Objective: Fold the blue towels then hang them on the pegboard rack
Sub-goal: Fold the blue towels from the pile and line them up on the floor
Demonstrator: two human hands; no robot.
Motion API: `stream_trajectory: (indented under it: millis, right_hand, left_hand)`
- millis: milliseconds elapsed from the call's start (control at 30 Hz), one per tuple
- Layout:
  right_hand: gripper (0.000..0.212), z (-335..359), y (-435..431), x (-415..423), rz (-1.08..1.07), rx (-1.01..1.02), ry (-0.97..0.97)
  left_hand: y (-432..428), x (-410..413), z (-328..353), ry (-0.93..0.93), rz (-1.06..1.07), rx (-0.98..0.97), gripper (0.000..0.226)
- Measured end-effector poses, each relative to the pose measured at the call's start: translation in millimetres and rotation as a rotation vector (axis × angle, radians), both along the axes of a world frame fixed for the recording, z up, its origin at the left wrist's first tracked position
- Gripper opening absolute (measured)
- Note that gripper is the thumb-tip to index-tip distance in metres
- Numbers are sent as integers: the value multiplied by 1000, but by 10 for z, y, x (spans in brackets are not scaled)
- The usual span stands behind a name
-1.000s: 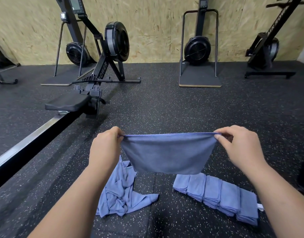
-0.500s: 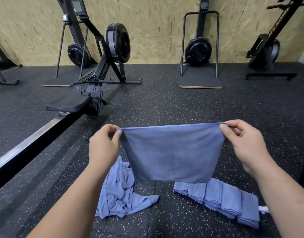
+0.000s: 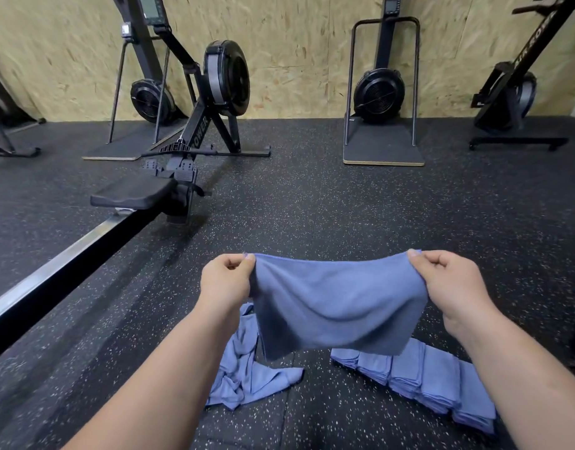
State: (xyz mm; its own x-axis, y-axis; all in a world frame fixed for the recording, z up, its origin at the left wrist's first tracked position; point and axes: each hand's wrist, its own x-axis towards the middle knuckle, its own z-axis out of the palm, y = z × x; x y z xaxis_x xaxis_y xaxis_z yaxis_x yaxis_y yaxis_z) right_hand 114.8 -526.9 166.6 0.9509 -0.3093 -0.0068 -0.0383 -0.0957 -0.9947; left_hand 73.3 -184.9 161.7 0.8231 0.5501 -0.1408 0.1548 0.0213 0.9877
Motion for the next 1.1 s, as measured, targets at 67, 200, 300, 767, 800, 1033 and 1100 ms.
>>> stream_trajectory:
  millis: [67, 200, 300, 767, 800, 1033, 1100]
  right_hand:
    - [14, -35, 84, -21, 22, -3, 18]
    - [16, -63, 310, -125, 112, -35, 30]
    - [14, -33, 516, -272, 184, -55, 5]
    - [7, 89, 890, -682, 307, -396, -187]
    - [8, 95, 892, -699, 299, -417, -211]
    - [13, 28, 940, -737, 296, -556, -360]
    - [17, 31, 934, -730, 298, -573, -362]
  left_hand:
    - [-95, -18, 0, 12, -37, -24, 12]
    - [-368, -108, 50, 18, -116, -41, 11]
    - [-547, -174, 33, 7, -181, -4, 12]
    - [-926, -401, 80, -63, -351, 188, 11]
    - [-922, -403, 80, -57, -355, 190, 11]
    - [-978, -490, 201, -56, -378, 139, 28]
    - [-1001, -534, 281, -57, -422, 34, 37]
